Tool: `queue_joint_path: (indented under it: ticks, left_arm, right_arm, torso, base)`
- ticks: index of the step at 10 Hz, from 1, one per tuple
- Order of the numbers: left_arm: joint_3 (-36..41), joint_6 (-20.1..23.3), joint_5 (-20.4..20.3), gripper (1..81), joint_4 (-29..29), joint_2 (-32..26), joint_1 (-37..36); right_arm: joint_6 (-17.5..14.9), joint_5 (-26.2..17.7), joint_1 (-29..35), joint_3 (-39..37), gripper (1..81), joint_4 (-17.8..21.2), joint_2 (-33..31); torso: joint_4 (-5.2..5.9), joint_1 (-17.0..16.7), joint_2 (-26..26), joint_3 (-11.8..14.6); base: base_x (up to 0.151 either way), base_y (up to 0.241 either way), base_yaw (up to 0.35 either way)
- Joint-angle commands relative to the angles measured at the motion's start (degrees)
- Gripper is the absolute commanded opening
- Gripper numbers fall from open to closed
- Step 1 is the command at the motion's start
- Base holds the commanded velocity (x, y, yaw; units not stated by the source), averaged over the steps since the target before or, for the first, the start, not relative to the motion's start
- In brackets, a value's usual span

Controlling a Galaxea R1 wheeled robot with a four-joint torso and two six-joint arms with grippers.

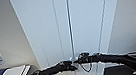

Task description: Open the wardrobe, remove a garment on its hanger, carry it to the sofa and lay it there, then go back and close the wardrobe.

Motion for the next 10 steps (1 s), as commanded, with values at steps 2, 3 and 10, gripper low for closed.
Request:
queue_joint_path:
  ticks: [2,3,10]
  left_arm:
    - [22.9,1.1,-4.9,81.1,0.4,-3.0,-7.3]
    - [27.3,1.1,-4.8,81.1,1.2,-5.4,-5.7]
    - [56.1,1.0,-3.5,81.1,9.2,-22.8,6.5]
  right_arm:
    - [0.1,-1.9,3.4,12.8,81.1,1.5,1.2]
    - [-0.1,-1.9,2.2,14.8,81.1,1.5,1.0]
    - [0.0,-0.4,-3.5,32.5,81.1,0.6,-13.0]
  torso:
    - [0.00,0.0,0.0,0.0]
    - [0.00,0.0,0.0,0.0]
    - [0.00,0.1,0.0,0.0]
  base:
    - [0.000,0.000,0.000]
    - [0.000,0.000,0.000]
    - [0.000,0.000,0.000]
